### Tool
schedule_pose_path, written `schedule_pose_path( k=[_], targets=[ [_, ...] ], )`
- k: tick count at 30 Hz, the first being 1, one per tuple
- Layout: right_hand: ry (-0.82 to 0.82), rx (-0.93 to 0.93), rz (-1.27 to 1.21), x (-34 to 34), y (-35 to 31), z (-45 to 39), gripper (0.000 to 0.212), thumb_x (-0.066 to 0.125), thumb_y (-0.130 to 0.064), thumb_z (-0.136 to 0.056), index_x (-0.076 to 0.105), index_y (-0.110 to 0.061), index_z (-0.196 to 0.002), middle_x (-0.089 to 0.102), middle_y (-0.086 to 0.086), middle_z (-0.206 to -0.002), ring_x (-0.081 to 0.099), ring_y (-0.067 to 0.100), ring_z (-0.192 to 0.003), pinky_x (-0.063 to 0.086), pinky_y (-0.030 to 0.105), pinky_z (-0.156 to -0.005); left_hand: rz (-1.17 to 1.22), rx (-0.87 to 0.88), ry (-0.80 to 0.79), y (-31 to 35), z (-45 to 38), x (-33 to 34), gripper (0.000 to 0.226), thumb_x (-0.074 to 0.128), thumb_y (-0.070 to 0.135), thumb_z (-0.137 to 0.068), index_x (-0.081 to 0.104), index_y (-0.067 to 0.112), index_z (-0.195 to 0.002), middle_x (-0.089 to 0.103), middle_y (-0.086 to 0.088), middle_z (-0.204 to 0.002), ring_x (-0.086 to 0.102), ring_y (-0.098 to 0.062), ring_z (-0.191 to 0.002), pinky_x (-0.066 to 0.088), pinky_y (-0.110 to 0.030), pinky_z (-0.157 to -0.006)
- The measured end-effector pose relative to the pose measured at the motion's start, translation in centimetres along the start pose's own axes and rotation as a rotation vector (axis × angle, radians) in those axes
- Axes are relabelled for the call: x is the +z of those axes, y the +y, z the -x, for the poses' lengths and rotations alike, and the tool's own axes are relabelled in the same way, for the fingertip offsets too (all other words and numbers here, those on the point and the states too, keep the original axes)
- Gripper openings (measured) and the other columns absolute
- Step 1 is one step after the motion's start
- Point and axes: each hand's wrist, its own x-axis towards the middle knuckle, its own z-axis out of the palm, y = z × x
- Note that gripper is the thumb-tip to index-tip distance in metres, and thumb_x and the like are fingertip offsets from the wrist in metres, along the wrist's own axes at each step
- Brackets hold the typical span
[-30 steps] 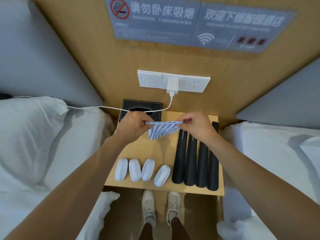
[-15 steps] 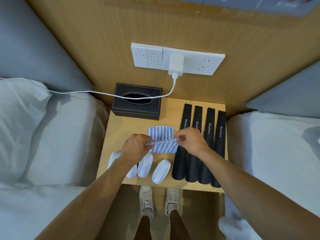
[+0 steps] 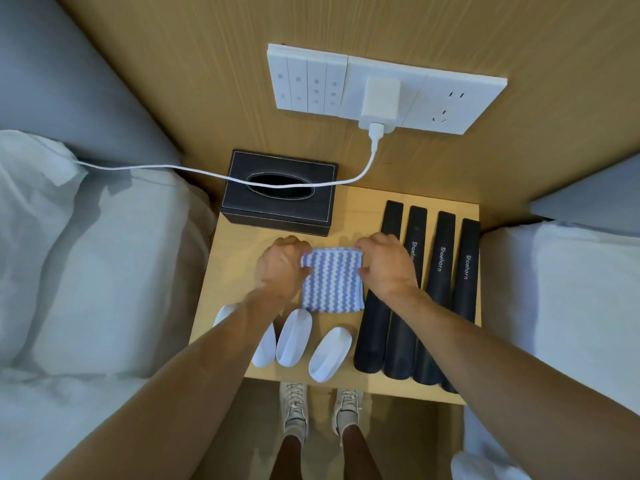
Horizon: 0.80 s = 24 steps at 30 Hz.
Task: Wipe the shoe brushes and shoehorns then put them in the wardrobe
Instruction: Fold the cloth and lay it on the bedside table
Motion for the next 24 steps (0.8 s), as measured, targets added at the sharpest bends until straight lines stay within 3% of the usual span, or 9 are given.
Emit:
schedule_pose_path(
  k=[3,7,10,15,24],
  targets=[
    [-0.040,-0.197,0.169,1.1,0.3,1.1,0.055,0.070,-0.028,-0.087,0.053,-0.022,-0.139,0.052,-0.001,-0.141,0.040,0.023,-0.132,0.034,0.035,-0.108,-0.047,0.181,-0.096,0.1,0.1,0.4,0.039,0.071,0.033,-0.085,0.064,0.023,-0.122,0.057,0.002,-0.130,0.049,-0.016,-0.121,0.040,-0.028,-0.101],
    [-0.113,-0.285,0.335,2.5,0.2,1.1,0.074,0.071,-0.039,-0.084,0.040,-0.017,-0.148,0.035,0.005,-0.156,0.028,0.025,-0.144,0.020,0.038,-0.118,-0.373,0.344,-0.176,0.5,-0.5,1.3,0.059,0.069,0.038,-0.084,0.047,0.026,-0.137,0.039,0.003,-0.144,0.036,-0.018,-0.133,0.029,-0.031,-0.111],
    [-0.092,-0.278,0.347,2.8,-0.7,0.7,0.079,0.071,-0.043,-0.083,0.038,-0.016,-0.149,0.033,0.007,-0.156,0.027,0.027,-0.144,0.018,0.040,-0.118,-0.493,0.340,-0.167,-0.2,-1.1,1.2,0.065,0.067,0.033,-0.085,0.037,0.023,-0.142,0.032,-0.001,-0.149,0.032,-0.020,-0.136,0.026,-0.033,-0.112],
    [-0.060,-0.259,0.305,3.3,-4.1,-0.5,0.081,0.071,-0.044,-0.084,0.036,-0.013,-0.150,0.032,0.006,-0.155,0.026,0.027,-0.144,0.019,0.040,-0.117,-0.567,0.296,-0.127,-3.1,-1.7,-0.2,0.062,0.065,0.025,-0.088,0.037,0.024,-0.142,0.034,-0.001,-0.149,0.037,-0.019,-0.134,0.034,-0.033,-0.109],
    [-0.042,-0.233,0.266,4.1,-7.5,-1.5,0.075,0.067,-0.036,-0.090,0.030,-0.015,-0.152,0.028,0.003,-0.159,0.027,0.025,-0.143,0.021,0.038,-0.116,-0.585,0.271,-0.106,-6.7,-1.5,-1.6,0.063,0.065,0.035,-0.089,0.037,0.023,-0.143,0.035,-0.001,-0.149,0.039,-0.020,-0.133,0.037,-0.033,-0.107]
  ],
)
